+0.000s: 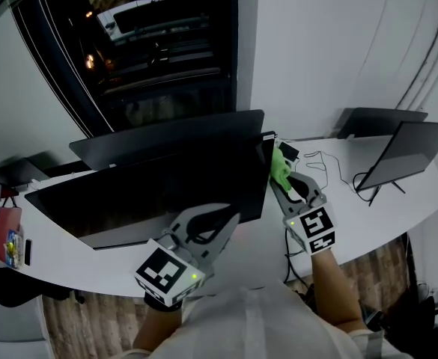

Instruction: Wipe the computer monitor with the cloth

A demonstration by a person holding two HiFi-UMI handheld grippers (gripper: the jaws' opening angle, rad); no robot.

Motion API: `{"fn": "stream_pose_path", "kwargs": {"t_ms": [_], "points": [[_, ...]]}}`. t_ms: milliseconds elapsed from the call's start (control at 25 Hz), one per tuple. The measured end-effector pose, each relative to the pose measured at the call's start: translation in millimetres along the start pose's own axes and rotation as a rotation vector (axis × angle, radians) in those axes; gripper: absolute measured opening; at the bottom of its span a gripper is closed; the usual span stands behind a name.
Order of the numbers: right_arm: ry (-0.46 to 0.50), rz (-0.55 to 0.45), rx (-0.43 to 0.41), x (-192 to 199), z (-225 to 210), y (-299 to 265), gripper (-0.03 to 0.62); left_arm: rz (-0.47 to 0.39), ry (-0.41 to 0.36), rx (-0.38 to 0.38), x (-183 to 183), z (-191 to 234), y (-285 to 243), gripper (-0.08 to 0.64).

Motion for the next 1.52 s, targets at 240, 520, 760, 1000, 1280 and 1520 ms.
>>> {"fn": "stream_pose_path", "kwargs": {"t_ms": [240, 520, 760, 1000, 1280, 1520], "points": [[0.002, 0.026, -0.012, 14.6, 3.8, -1.6, 0.071, 0.015, 0.021, 0.002, 0.6, -3.6, -5.1, 0.040], [0.012, 0.068, -0.029, 36.9, 12.8, -7.7, 0.071, 0.024, 0.015, 0.011, 8.1, -2.3, -7.9, 0.040], [-0.002, 0.119, -0.056, 62.1, 20.4, -13.7, 0.071, 0.026, 0.032, 0.004, 11.6, -1.7, -9.3, 0.040], [-0.036, 0.152, -0.075, 81.1, 26.4, -18.8, 0.071, 0.032, 0.033, 0.004, 16.6, 0.4, -7.7, 0.040], [-0.050, 0.190, -0.094, 95.7, 30.9, -23.3, 0.071, 0.039, 0.036, 0.004, 18.5, 1.5, -8.5, 0.040], [-0.090, 0.246, -0.134, 123.2, 40.5, -30.3, 0.071, 0.047, 0.040, 0.004, 22.8, 3.0, -7.4, 0.040]]}}
Point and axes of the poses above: the fingertips, and each gripper's own axes: y backward along the fingers, z to its left, x out of its underside, the point moved 3 cm from there along y, backward along the fingers, and after that the axes turned 12 degrees about -x, right-handed, at the moved point
